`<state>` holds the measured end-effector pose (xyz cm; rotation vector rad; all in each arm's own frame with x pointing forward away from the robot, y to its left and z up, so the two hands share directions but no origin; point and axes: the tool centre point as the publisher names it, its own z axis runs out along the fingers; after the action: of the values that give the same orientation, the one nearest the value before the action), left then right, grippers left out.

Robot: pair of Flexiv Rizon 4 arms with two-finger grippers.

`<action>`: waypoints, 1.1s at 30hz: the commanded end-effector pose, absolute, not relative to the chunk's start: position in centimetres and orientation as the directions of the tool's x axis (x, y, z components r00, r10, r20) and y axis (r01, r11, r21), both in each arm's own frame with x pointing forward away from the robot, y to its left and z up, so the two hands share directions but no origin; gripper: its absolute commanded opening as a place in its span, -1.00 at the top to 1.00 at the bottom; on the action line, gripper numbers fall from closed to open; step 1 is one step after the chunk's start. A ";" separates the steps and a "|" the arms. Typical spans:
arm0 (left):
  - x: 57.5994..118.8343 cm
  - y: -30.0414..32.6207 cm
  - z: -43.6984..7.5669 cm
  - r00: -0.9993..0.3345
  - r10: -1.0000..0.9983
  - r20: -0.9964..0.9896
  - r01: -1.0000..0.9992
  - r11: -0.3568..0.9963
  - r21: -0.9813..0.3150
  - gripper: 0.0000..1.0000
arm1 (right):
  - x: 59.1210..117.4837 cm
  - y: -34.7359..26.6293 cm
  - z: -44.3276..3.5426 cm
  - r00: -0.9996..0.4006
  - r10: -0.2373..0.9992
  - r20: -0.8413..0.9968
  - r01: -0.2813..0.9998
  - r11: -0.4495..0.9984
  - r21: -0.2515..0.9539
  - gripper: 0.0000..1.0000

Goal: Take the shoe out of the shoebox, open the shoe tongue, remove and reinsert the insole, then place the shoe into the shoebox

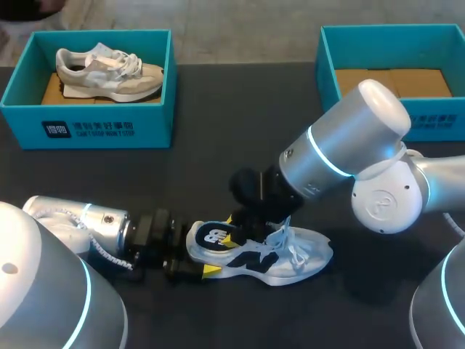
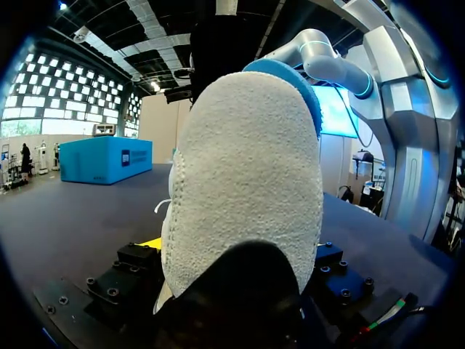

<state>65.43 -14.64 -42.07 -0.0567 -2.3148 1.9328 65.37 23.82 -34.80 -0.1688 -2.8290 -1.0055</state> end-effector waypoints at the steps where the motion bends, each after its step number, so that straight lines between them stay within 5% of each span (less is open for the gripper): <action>1: 65.4 -14.7 -42.1 -0.992 0.108 0.072 -0.051 0.183 -0.982 1.00 | 65.6 24.2 -35.0 -0.984 0.049 0.171 0.146 0.774 0.617 0.33; 9: 65.4 -14.7 -42.1 -0.992 0.108 0.072 -0.051 0.183 -0.982 1.00 | 65.9 24.9 -35.2 -0.983 0.021 0.185 0.133 0.777 0.616 0.54; 14: 65.4 -14.7 -42.1 -0.992 0.108 0.072 -0.051 0.183 -0.982 1.00 | 65.8 25.0 -35.2 -0.982 0.016 0.190 0.131 0.780 0.612 1.00; 33: 65.4 -14.7 -42.1 -0.992 0.108 0.072 -0.051 0.183 -0.982 1.00 | 65.9 24.6 -31.1 -0.990 -0.041 0.137 0.057 0.766 0.641 1.00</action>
<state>65.42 -14.64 -42.07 -0.0569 -2.3145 1.9328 66.13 25.68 -32.34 -0.0200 -2.8208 -1.0117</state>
